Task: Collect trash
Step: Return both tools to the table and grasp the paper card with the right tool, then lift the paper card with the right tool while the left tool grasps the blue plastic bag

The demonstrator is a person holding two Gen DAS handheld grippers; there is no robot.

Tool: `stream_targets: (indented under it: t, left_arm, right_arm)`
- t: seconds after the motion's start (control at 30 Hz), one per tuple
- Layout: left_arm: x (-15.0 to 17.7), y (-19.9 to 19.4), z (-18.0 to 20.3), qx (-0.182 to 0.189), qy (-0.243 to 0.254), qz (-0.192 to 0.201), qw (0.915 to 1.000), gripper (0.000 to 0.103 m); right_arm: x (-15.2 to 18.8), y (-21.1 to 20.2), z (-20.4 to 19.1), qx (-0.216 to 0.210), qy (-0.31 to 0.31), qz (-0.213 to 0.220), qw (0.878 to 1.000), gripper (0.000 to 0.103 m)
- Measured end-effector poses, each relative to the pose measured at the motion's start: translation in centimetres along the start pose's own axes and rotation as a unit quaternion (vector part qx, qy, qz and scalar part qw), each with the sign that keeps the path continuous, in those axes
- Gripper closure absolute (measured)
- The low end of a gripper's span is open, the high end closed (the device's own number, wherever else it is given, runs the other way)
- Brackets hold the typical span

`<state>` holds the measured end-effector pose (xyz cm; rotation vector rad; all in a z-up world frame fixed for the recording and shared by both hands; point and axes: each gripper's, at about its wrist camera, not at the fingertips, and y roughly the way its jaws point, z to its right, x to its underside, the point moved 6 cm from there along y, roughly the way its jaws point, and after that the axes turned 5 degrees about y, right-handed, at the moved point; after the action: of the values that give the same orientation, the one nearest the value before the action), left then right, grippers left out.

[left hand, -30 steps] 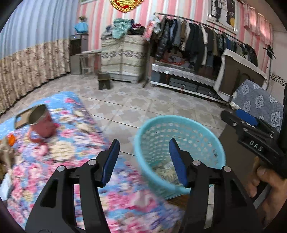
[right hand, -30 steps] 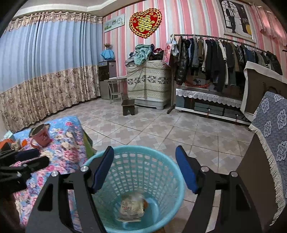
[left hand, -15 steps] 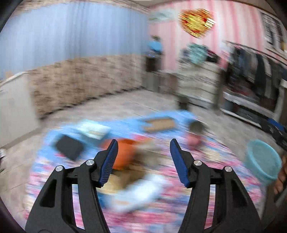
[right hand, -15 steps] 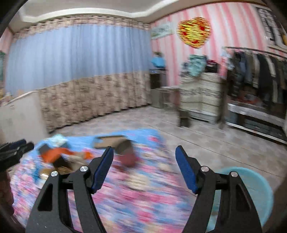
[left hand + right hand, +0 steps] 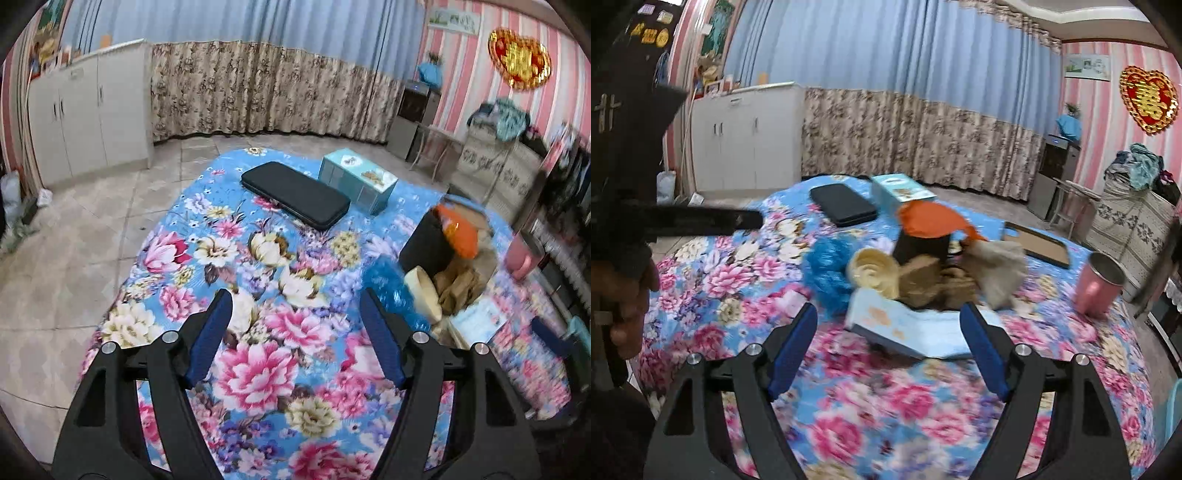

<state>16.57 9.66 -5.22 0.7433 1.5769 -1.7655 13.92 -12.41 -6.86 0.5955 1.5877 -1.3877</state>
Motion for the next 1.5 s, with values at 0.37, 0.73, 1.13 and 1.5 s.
stream_targets:
  t: [0.37,0.73,1.13,1.5]
  left_arm:
    - [0.6,0.6,0.4,0.032,-0.003,-0.003,0.9995,0.033]
    - [0.8,1.2,1.7,0.038,0.013,-0.009,0.9991,0.033]
    - [1.0,1.9,3.8,0.040,0.044,-0.017,0.9981,0.033]
    - [1.9,3.2,4.9,0.029,0.070,-0.037,0.9964,0.033]
  right_arm:
    - [1.5,4.9,-0.7,0.067,-0.012,-0.080,0.994,0.025]
    - [1.8,6.2,4.4,-0.059,0.187,-0.109,0.974,0.067]
    - [3.3,8.7,13.2,-0.110,0.382,-0.121,0.909,0.090]
    - [1.7,8.8,9.8,0.039,0.126,-0.128,0.983,0.087]
